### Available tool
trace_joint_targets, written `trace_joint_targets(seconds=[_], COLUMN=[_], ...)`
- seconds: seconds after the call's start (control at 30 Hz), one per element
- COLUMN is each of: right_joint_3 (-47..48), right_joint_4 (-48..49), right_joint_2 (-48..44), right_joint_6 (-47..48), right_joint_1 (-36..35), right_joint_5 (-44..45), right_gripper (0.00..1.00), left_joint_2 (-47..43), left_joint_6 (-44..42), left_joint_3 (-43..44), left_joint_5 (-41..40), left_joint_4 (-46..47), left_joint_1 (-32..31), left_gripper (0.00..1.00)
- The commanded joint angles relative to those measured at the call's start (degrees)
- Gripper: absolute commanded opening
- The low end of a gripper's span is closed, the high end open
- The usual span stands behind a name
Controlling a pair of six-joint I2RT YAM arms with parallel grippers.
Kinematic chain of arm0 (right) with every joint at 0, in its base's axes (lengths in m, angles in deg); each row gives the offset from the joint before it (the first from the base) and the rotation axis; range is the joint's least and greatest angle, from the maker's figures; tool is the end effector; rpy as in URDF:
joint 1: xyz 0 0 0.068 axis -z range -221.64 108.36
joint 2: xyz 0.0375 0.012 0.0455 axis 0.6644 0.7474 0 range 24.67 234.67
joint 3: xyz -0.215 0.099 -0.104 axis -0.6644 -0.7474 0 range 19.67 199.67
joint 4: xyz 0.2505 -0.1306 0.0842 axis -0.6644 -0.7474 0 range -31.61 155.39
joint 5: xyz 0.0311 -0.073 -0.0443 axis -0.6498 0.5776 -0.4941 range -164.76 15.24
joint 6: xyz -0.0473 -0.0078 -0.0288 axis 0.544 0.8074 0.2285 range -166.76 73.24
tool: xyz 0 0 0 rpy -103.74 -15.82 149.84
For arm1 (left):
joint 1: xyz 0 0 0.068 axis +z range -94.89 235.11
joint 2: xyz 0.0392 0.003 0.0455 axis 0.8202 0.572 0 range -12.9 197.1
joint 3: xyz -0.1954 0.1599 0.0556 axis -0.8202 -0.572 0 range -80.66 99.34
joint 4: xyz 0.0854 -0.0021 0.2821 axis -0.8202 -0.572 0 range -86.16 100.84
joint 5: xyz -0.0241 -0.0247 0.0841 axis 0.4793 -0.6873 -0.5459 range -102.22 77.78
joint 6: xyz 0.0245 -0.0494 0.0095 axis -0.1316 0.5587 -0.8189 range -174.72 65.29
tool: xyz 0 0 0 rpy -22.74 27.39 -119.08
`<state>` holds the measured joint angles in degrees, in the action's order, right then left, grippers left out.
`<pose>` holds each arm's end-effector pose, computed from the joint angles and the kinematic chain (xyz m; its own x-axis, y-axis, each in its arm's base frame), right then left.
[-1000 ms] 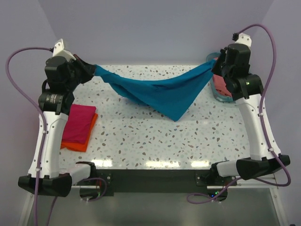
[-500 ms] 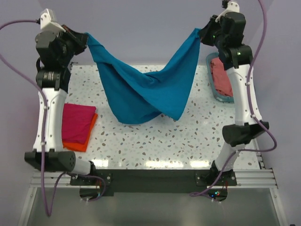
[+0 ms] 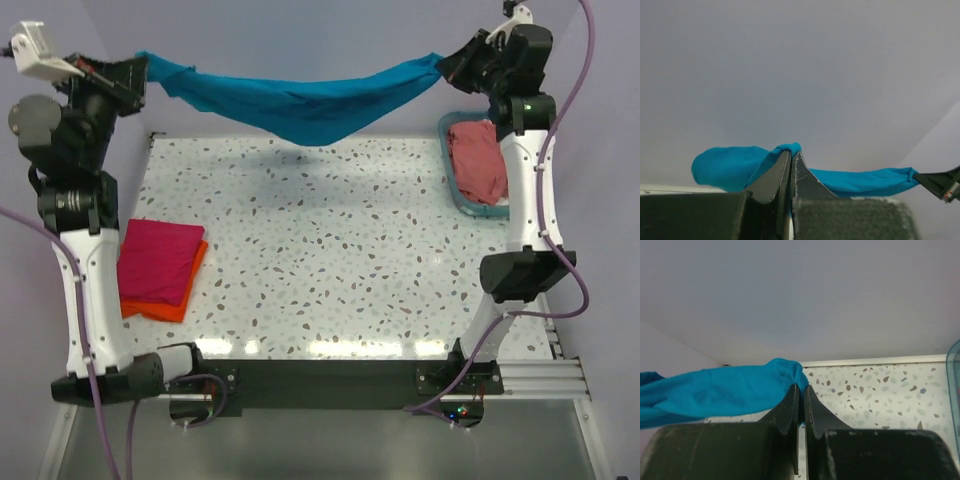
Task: Fold and stack the t-shirts
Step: Flatten the tshirt out
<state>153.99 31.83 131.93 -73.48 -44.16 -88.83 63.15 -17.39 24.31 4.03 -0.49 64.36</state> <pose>0.4262 0.0281 0.5198 -0.2288 0.4264 -0.8751 -0.2028 0.8583 0.4713 0.2801 0.0347 0.5769 0.1711 -0.5620 -0.8093 0.2674 0.8170 -0.5108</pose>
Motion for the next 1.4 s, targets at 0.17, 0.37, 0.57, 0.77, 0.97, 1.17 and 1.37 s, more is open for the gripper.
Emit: trace_joint_targets(seconds=[0.17, 0.37, 0.57, 0.77, 0.97, 1.17, 1.37], right_joint_3=[-4.0, 2.3, -11.3, -47.1, -77.4, -88.7, -92.4], right_joint_4=[-4.1, -7.0, -8.1, 3.7, 9.4, 13.3, 17.9], right_joint_2=[6.3, 20.5, 11.6, -9.7, -27.2, -31.5, -27.7], right_joint_6=[-1.8, -2.6, 2.4, -0.3, -5.7, -8.8, -11.0], right_joint_1=[5.9, 5.5, -1.0, -3.7, -4.6, -5.2, -5.2], right_joint_5=[-6.3, -2.1, 12.2, 20.8, 20.5, 20.5, 19.5], right_gripper=[0.00, 0.40, 0.78, 0.81, 0.66, 0.63, 0.59], left_joint_2=[-15.8, -11.6, -4.4, -6.0, -8.5, -10.2, -10.7], left_joint_6=[5.8, 5.0, 6.7, 6.7, 7.5, 8.0, 7.3], left_joint_3=[-38.5, -62.7, -70.1, -72.2, -74.2, -74.8, -74.5], left_joint_5=[1.1, -0.7, -1.6, -2.7, -3.7, -3.9, -4.0], left_joint_4=[7.8, 14.9, 18.9, 15.4, 12.1, 11.4, 9.2], left_joint_1=[-0.2, -9.3, -16.0, -16.2, -16.2, -16.3, -16.2], left_gripper=[0.00, 0.00, 0.00, 0.00, 0.00, 0.00, 0.00])
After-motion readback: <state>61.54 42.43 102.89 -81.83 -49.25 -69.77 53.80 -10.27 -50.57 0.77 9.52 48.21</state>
